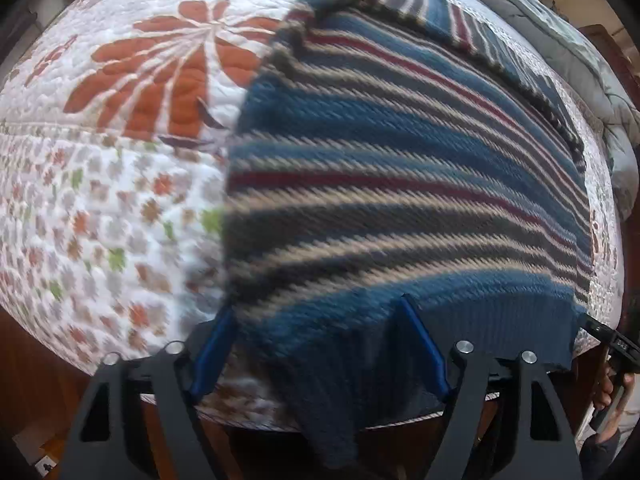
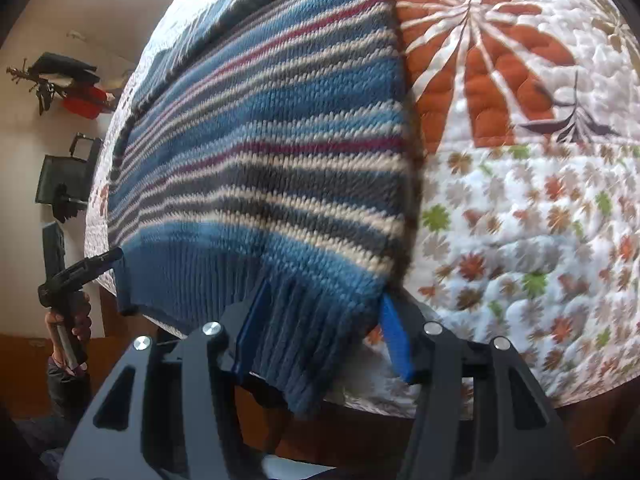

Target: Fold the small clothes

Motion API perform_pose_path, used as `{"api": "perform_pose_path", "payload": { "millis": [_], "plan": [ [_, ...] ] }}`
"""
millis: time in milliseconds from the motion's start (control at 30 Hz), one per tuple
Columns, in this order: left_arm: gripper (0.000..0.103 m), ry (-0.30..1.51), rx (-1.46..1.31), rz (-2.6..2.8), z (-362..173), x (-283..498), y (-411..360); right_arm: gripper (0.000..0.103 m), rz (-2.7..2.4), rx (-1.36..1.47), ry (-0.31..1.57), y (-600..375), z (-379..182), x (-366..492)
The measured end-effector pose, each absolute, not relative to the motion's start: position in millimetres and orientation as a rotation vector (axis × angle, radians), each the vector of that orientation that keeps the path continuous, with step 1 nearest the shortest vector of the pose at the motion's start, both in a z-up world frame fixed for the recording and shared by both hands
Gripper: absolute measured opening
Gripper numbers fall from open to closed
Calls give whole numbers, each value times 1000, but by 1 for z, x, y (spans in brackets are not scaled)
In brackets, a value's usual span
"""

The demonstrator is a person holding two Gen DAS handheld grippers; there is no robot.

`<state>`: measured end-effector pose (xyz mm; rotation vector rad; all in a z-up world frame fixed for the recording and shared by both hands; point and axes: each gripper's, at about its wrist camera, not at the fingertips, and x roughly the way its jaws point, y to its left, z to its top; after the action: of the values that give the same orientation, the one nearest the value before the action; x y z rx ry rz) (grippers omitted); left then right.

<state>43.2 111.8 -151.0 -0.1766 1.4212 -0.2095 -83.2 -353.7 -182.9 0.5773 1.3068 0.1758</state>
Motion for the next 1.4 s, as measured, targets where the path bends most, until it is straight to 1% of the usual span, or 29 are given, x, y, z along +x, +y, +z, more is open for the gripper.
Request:
{"api": "perform_pose_path", "payload": {
  "millis": [67, 100, 167, 233, 267, 300, 333, 367, 400, 433, 467, 500, 533, 667, 833, 1000, 1100, 1167, 1200, 1233, 1267, 1300, 1333, 1367, 1400],
  "plan": [
    [80, 1423, -186, -234, -150, 38, 105, 52, 190, 583, 1302, -348, -182, -86],
    [80, 1429, -205, -249, -149, 33, 102, 50, 204, 589, 1299, -346, -183, -86],
    [80, 1442, -254, -276, -150, 30, 99, 47, 221, 604, 1298, -341, -183, -84],
    [79, 1444, -337, -305, -152, 27, 104, 41, 247, 629, 1296, -340, -186, -87],
    [74, 1435, -371, -299, -153, 26, 107, 40, 259, 650, 1296, -340, -188, -89],
    [70, 1434, -399, -284, -153, 26, 112, 37, 269, 670, 1297, -339, -191, -89],
    [61, 1435, -423, -271, -153, 27, 117, 36, 282, 691, 1300, -339, -194, -90],
    [48, 1434, -441, -264, -154, 25, 123, 36, 288, 701, 1304, -339, -196, -91],
    [40, 1437, -466, -266, -153, 25, 126, 31, 286, 701, 1304, -338, -197, -91],
    [23, 1443, -490, -283, -153, 27, 125, 21, 283, 698, 1303, -338, -197, -92],
    [15, 1454, -522, -309, -155, 28, 124, 13, 287, 702, 1302, -339, -197, -92],
    [16, 1470, -555, -327, -158, 28, 122, 9, 297, 723, 1298, -341, -196, -92],
    [14, 1471, -566, -326, -158, 28, 121, 8, 304, 744, 1290, -345, -195, -94],
    [12, 1421, -608, -360, -139, 32, 116, 8, 342, 734, 1216, -350, -174, -99],
    [12, 1320, -659, -419, -96, 53, 120, 8, 407, 793, 1096, -367, -136, -88],
    [13, 1247, -668, -444, -62, 100, 122, 8, 417, 852, 977, -400, -99, -51],
    [15, 1226, -658, -429, -61, 141, 119, 8, 384, 883, 972, -419, -94, -13],
    [23, 1227, -632, -410, -68, 171, 110, 13, 352, 918, 988, -431, -102, 12],
    [24, 1232, -605, -409, -72, 183, 106, 22, 315, 943, 1003, -439, -112, 29],
    [29, 1238, -584, -407, -78, 196, 105, 35, 274, 941, 1016, -442, -119, 40],
    [35, 1240, -561, -389, -85, 211, 102, 40, 227, 923, 1030, -447, -125, 51],
    [39, 1236, -532, -360, -89, 221, 101, 43, 144, 880, 1036, -453, -131, 59],
    [46, 1224, -510, -335, -91, 224, 104, 42, 107, 851, 1041, -456, -134, 65],
    [50, 1206, -480, -306, -91, 228, 108, 42, 98, 831, 1051, -459, -137, 70],
    [51, 1184, -458, -289, -88, 231, 114, 42, 100, 827, 1055, -461, -138, 71]
  ]
}}
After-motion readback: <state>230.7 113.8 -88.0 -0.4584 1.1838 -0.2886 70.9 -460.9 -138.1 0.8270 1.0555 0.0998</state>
